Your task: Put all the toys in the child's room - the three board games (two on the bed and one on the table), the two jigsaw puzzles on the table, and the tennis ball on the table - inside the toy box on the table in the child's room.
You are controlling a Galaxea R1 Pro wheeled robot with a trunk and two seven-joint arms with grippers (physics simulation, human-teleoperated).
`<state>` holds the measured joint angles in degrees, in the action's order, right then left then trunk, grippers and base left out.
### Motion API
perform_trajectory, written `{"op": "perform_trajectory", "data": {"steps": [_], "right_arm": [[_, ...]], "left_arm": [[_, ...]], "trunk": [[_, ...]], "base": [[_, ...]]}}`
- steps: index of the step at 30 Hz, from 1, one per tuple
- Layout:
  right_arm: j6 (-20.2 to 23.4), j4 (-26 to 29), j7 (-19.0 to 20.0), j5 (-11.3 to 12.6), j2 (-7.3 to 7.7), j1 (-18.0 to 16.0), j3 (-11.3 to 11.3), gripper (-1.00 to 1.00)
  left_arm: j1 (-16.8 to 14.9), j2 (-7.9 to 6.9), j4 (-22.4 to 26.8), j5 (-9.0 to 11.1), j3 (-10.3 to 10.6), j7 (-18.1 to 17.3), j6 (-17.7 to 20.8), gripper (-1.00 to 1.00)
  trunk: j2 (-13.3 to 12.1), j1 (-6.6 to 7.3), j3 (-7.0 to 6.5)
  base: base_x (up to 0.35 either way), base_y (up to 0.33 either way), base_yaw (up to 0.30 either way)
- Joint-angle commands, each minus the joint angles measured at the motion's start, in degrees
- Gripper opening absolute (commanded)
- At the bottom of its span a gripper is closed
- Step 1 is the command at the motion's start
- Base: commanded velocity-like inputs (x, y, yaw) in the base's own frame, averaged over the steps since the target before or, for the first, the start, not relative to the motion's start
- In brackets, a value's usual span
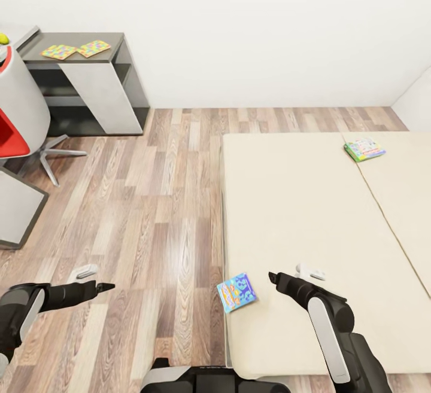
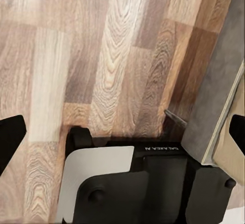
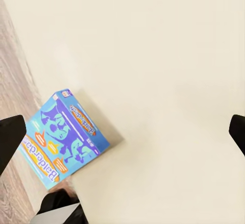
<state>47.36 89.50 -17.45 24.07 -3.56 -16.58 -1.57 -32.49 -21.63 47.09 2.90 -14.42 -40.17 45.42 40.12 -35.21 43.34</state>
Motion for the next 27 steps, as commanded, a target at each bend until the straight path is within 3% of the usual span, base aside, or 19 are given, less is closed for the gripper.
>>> {"op": "perform_trajectory", "data": {"steps": [1, 5, 9, 14, 27], "right_arm": [[0.19, 0.07, -0.48, 0.61, -0.04, -0.03, -0.05, 1.0], [0.19, -0.01, -0.53, 0.57, -0.08, -0.03, 0.04, 1.0], [0.15, -0.02, -0.55, 0.56, -0.09, -0.03, 0.08, 1.0], [0.16, -0.03, -0.52, 0.54, -0.05, -0.03, 0.13, 1.0], [0.1, -0.11, -0.56, 0.54, -0.1, -0.03, 0.23, 1.0]], "left_arm": [[-0.03, 0.15, 0.02, 0.3, -0.08, 0.74, 0.47, 1.0], [-0.03, 1.11, 0.02, 0.35, -0.08, 6.24, 0.39, 1.0], [-0.03, 1.78, 0.02, 0.32, -0.09, 8.47, -0.17, 1.0], [-0.03, 2.15, 0.02, 0.34, -0.08, 9.1, -2.14, 1.0], [-0.03, 2.45, 0.02, 0.25, 0.01, 9.23, -2.7, 1.0]], "trunk": [[0.05, -0.02, -0.05], [0.05, -0.02, -0.43], [0.05, -0.02, -0.81], [0.05, -0.02, -1.28], [0.05, -0.02, -2.5]], "base": [[0.0, 0.0, 0.0], [0.0, 0.0, 0.0], [0.0, 0.0, 0.0], [0.0, 0.0, 0.0], [0.0, 0.0, 0.0]]}}
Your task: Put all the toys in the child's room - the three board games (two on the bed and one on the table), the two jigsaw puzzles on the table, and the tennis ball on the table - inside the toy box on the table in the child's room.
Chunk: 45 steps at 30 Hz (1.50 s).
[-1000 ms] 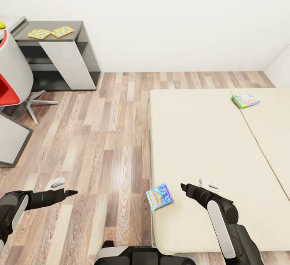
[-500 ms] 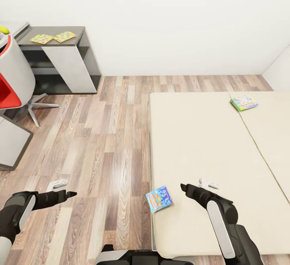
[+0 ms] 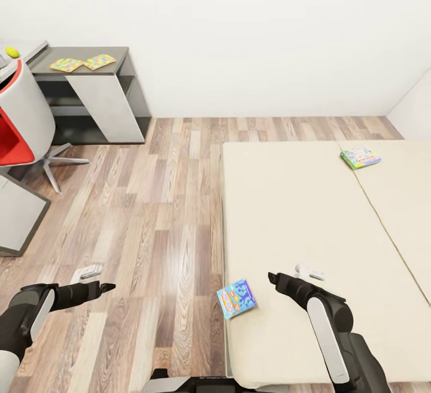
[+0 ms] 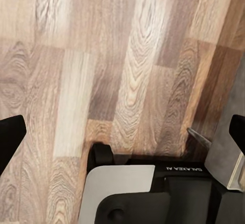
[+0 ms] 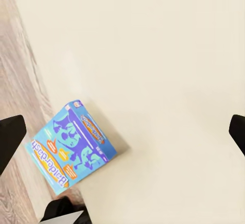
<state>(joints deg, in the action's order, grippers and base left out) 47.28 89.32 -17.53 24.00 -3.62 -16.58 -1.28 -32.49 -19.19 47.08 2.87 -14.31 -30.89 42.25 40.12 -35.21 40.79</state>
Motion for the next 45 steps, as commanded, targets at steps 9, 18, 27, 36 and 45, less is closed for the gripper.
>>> {"op": "perform_trajectory", "data": {"steps": [9, 18, 27, 36, 45], "right_arm": [[0.18, 0.01, -0.48, 0.61, -0.13, -0.03, 0.04, 1.0], [0.18, -0.28, -0.48, 0.57, -0.11, -0.03, 0.04, 1.0], [0.18, -0.37, -0.48, 0.58, -0.11, -0.03, 0.05, 1.0], [0.02, -0.89, -0.48, 0.59, -0.16, -0.03, 0.1, 1.0], [0.01, -1.66, -0.48, 0.57, -0.26, -0.03, 0.2, 1.0]], "left_arm": [[-0.03, -0.04, 0.03, 0.29, -0.1, -0.11, 0.47, 1.0], [-0.03, -0.06, 0.03, 0.32, -0.1, -0.14, 0.47, 1.0], [-0.03, -0.03, 0.03, 0.3, -0.1, -0.14, 0.47, 1.0], [-0.03, -0.04, 0.03, 0.29, -0.09, -0.14, 0.47, 1.0], [-0.03, -0.02, 0.03, 0.29, -0.08, -0.14, 0.47, 1.0]], "trunk": [[0.05, -0.02, -0.8], [0.05, -0.02, -1.65], [0.05, -0.02, -2.5], [0.05, -0.02, -3.35], [0.05, -0.02, -4.19]], "base": [[0.0, 0.0, 0.0], [0.0, 0.0, 0.0], [0.0, 0.0, 0.0], [0.0, 0.0, 0.0], [0.0, 0.0, 0.0]]}}
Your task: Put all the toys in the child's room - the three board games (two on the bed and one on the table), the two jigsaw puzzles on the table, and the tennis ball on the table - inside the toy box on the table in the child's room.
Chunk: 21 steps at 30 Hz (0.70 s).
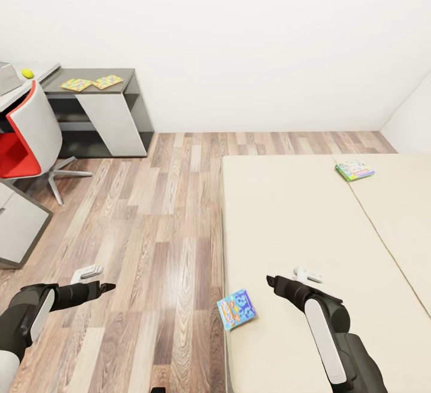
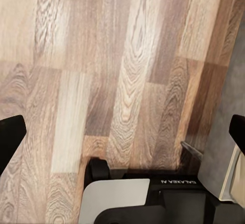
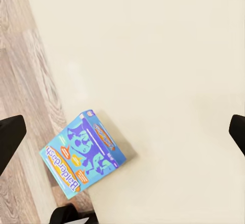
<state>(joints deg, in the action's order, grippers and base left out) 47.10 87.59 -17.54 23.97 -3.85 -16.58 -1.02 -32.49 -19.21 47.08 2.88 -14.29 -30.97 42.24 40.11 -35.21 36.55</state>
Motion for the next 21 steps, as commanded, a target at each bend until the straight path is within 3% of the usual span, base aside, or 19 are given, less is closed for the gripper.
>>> {"op": "perform_trajectory", "data": {"steps": [1, 21], "right_arm": [[0.18, -0.01, -0.48, 0.62, -0.03, -0.03, -0.05, 1.0], [0.17, -1.1, -0.48, 0.57, -0.19, -0.03, -0.02, 1.0]], "left_arm": [[-0.03, 0.02, 0.03, 0.29, -0.08, -0.05, 0.47, 1.0], [-0.03, 0.04, 0.03, 0.28, -0.04, -0.05, 0.47, 1.0]], "trunk": [[0.05, -0.02, -0.04], [0.05, -0.02, -1.93]], "base": [[0.0, 0.0, 0.0], [0.0, 0.0, 0.0]]}}
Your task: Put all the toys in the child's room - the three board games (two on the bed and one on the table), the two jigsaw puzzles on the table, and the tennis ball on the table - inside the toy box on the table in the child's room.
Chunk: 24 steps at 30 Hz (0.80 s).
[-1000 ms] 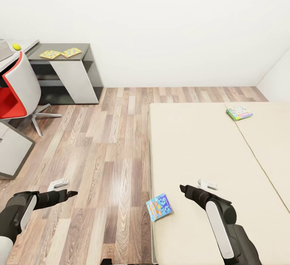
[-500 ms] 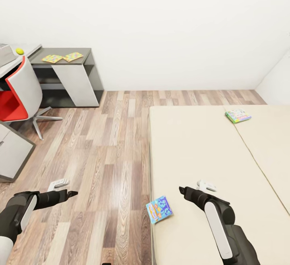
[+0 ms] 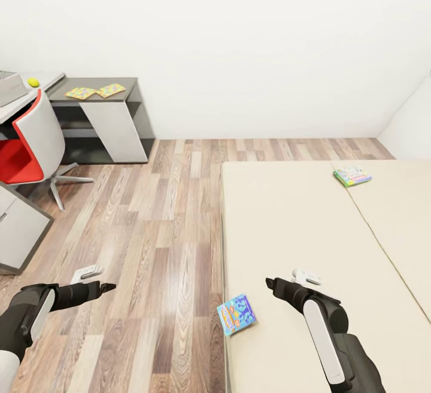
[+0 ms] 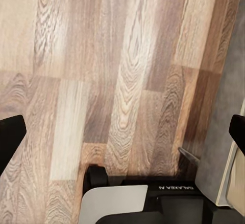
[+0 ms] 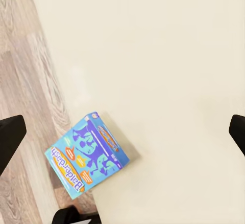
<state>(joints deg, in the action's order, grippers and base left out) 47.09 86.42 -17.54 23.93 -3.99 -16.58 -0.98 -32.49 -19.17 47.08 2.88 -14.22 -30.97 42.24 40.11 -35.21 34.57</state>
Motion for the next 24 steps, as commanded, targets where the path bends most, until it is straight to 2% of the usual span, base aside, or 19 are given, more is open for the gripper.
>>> {"op": "perform_trajectory", "data": {"steps": [1, 15, 24], "right_arm": [[0.17, 0.07, -0.48, 0.63, -0.07, -0.03, -0.03, 1.0], [0.11, -0.02, -0.48, 0.67, -0.22, -0.03, 0.0, 1.0], [-1.55, -0.95, -0.48, 0.72, -0.22, -0.03, 0.01, 1.0]], "left_arm": [[-0.03, 0.01, 0.03, 0.29, -0.1, -0.05, 0.47, 1.0], [-0.03, 0.01, 0.03, 0.26, -0.1, -0.05, 0.47, 1.0], [-0.03, 0.01, 0.03, 0.23, -0.1, -0.04, 0.47, 1.0]], "trunk": [[0.05, -0.02, -0.04], [0.05, -0.02, -1.36], [0.05, -0.02, -2.21]], "base": [[0.0, 0.0, 0.0], [0.0, 0.0, 0.036], [0.0, 0.0, 0.072]]}}
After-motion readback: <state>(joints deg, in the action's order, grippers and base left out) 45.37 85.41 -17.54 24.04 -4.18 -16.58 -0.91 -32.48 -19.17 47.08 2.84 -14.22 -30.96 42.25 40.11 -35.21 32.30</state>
